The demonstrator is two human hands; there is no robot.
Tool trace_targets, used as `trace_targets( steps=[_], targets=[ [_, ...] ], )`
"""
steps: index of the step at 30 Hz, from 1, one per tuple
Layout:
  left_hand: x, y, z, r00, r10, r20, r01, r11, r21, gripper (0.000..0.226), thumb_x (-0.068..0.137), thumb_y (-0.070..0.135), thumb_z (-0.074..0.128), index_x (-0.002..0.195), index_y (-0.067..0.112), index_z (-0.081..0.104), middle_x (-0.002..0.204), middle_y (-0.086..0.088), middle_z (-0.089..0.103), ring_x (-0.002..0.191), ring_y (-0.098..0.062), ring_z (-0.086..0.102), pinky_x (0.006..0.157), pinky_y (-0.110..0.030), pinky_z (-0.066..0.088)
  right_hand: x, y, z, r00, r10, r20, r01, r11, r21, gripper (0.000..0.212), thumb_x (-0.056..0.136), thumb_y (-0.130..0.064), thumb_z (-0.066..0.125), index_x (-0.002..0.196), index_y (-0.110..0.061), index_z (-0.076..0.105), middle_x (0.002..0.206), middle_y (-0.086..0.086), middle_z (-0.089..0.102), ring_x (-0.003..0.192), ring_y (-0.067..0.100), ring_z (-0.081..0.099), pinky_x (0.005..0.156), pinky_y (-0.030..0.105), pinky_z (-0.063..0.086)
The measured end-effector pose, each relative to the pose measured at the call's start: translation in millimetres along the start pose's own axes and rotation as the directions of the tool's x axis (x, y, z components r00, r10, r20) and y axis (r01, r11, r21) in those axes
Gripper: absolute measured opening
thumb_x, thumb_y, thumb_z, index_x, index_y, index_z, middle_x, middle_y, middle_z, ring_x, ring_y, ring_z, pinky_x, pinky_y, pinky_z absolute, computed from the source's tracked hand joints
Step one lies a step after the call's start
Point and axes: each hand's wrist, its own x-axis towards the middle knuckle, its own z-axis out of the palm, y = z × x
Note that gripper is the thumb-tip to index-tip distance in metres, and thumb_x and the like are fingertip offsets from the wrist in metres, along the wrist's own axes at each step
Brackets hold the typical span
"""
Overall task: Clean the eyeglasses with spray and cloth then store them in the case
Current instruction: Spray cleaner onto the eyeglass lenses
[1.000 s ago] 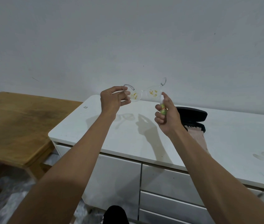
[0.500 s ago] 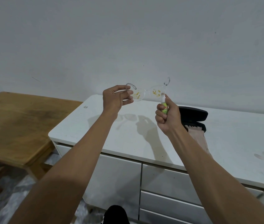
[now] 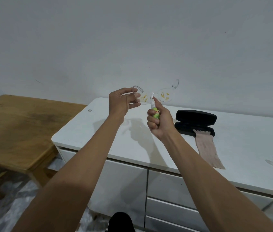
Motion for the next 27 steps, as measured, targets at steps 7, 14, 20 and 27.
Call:
trace_targets(
  steps=[7, 14, 20, 27],
  targets=[
    [-2, 0, -1, 1.000, 0.002, -0.005, -0.002, 1.000, 0.005, 0.014, 0.077, -0.006, 0.080, 0.090, 0.000, 0.077, 0.069, -0.010, 0.070, 0.061, -0.026, 0.068, 0.064, -0.034, 0.063, 1, 2, 3, 1.000, 0.011, -0.016, -0.011, 1.000, -0.011, 0.014, 0.104, -0.034, 0.054, 0.112, -0.033, 0.065, 0.056, -0.007, 0.040, 0.031, 0.005, 0.022, 0.029, 0.018, 0.013],
    [-4, -1, -1, 1.000, 0.001, -0.002, -0.001, 1.000, 0.016, 0.014, 0.077, -0.006, 0.080, 0.089, 0.000, 0.077, 0.070, -0.010, 0.070, 0.061, -0.027, 0.067, 0.065, -0.034, 0.063, 2, 6, 2, 0.998, -0.043, -0.051, 0.042, 0.999, -0.027, 0.007, 0.102, -0.033, 0.056, 0.102, -0.030, 0.063, 0.058, -0.008, 0.040, 0.034, 0.006, 0.021, 0.031, 0.018, 0.014],
    [-1, -4, -4, 1.000, -0.009, -0.023, 0.009, 1.000, 0.002, 0.015, 0.079, -0.011, 0.076, 0.092, -0.003, 0.074, 0.067, -0.006, 0.072, 0.056, -0.024, 0.066, 0.065, -0.035, 0.064, -6, -8, -18, 0.943, -0.246, -0.225, 0.201, 0.958, -0.206, 0.025, 0.103, -0.035, 0.049, 0.124, -0.031, 0.061, 0.074, 0.003, 0.055, 0.039, 0.013, 0.035, 0.041, 0.019, 0.027],
    [-9, -20, 18, 0.999, -0.038, -0.033, 0.037, 0.999, -0.028, 0.017, 0.078, -0.012, 0.075, 0.083, 0.004, 0.073, 0.076, -0.015, 0.069, 0.058, -0.026, 0.063, 0.068, -0.037, 0.064, -45, -54, -75, 0.714, -0.646, -0.270, 0.388, 0.686, -0.616, 0.027, 0.101, -0.015, 0.060, 0.125, -0.024, 0.052, 0.086, -0.002, 0.062, 0.066, 0.014, 0.059, 0.060, 0.033, 0.058]
  ],
)
